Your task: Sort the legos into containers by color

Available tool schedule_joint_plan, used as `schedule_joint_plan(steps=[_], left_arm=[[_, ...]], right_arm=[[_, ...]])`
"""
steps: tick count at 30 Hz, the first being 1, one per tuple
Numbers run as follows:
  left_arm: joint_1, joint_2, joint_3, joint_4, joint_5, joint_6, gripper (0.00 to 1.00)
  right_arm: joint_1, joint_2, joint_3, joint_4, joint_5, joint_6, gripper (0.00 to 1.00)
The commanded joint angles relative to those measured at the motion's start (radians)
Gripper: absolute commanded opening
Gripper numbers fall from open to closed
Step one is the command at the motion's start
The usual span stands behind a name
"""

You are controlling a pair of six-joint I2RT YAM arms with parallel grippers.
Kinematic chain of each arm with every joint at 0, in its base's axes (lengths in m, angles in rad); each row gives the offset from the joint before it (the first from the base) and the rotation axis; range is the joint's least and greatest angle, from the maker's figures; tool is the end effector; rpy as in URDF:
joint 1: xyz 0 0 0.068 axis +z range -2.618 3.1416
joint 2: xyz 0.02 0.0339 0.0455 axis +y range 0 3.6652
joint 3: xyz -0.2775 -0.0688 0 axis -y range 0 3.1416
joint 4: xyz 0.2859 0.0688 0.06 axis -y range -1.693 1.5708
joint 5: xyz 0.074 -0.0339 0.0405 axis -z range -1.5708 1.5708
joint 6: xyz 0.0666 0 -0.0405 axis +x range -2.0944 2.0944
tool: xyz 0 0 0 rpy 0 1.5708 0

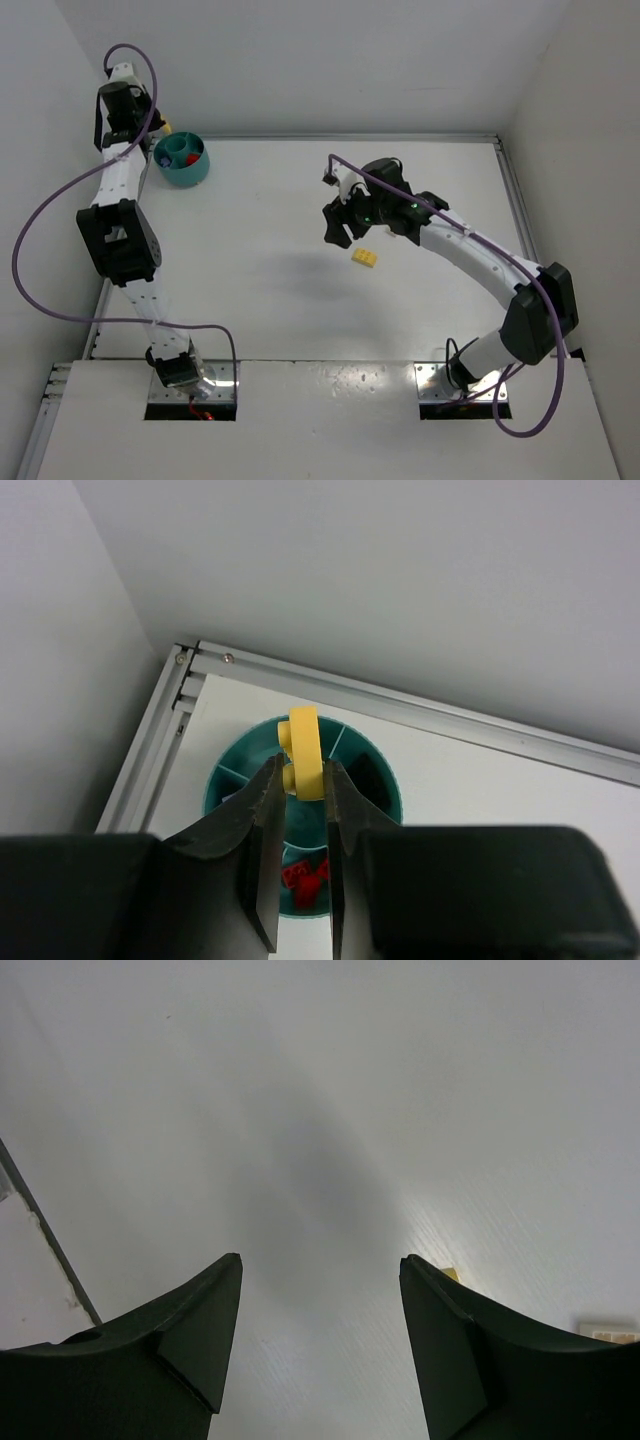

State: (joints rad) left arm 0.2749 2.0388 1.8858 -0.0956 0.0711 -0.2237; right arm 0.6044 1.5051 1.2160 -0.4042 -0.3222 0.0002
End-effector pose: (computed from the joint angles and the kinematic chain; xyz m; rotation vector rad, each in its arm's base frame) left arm 0.5528 0.1510 0.3423 -0.3998 1.7744 -0.0284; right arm 0.3159 0.2438 0.2787 -0.8543 2.1500 0.6801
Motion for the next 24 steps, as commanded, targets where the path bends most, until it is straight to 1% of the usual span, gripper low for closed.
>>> schedule_joint_plan(steps=[1, 11, 12, 14, 15, 17, 18, 20, 21, 23, 24], left_arm=[[0.001, 0.02, 0.033, 0.03, 0.012, -0.016, 0.0], [-0.017, 0.061, 0.024, 0.019, 0.012, -0.006, 0.0], [-0.017, 0.07, 0.024, 0.019, 0.012, -0.006, 0.03], [-0.017, 0.08, 0.024, 0.01, 0.012, -0.006, 0.09], [-0.017, 0.08, 0.024, 0.01, 0.012, -0.006, 0.17], [-0.017, 0.08, 0.024, 0.01, 0.012, -0.006, 0.24], [-0.017, 0.09, 0.024, 0.001, 0.012, -0.006, 0.33], [-0.017, 0.09, 0.024, 0.0, 0.012, -0.006, 0.41], [-0.017, 0.09, 0.024, 0.0, 0.012, -0.006, 0.48], [-0.017, 0.09, 0.033, -0.009, 0.003, -0.006, 0.53], [-0.017, 0.09, 0.042, -0.009, 0.002, 0.003, 0.59]], right_arm=[[-0.005, -0.003, 0.014, 0.024, -0.009, -0.006, 0.65], [-0.014, 0.015, 0.024, 0.024, -0.018, -0.006, 0.65], [-0.014, 0.015, 0.024, 0.024, -0.018, -0.006, 0.65], [-0.014, 0.015, 0.024, 0.024, -0.018, -0.006, 0.65], [-0.014, 0.015, 0.024, 0.024, -0.018, -0.006, 0.65], [-0.023, 0.015, 0.024, 0.024, -0.009, -0.006, 0.65], [-0.023, 0.015, 0.024, 0.024, -0.009, -0.006, 0.65], [-0.023, 0.015, 0.013, 0.024, 0.0, -0.006, 0.65], [-0.023, 0.015, 0.013, 0.024, 0.0, -0.006, 0.65], [-0.034, 0.015, -0.012, 0.024, 0.0, -0.006, 0.65], [-0.034, 0.015, -0.012, 0.024, 0.011, -0.006, 0.65]])
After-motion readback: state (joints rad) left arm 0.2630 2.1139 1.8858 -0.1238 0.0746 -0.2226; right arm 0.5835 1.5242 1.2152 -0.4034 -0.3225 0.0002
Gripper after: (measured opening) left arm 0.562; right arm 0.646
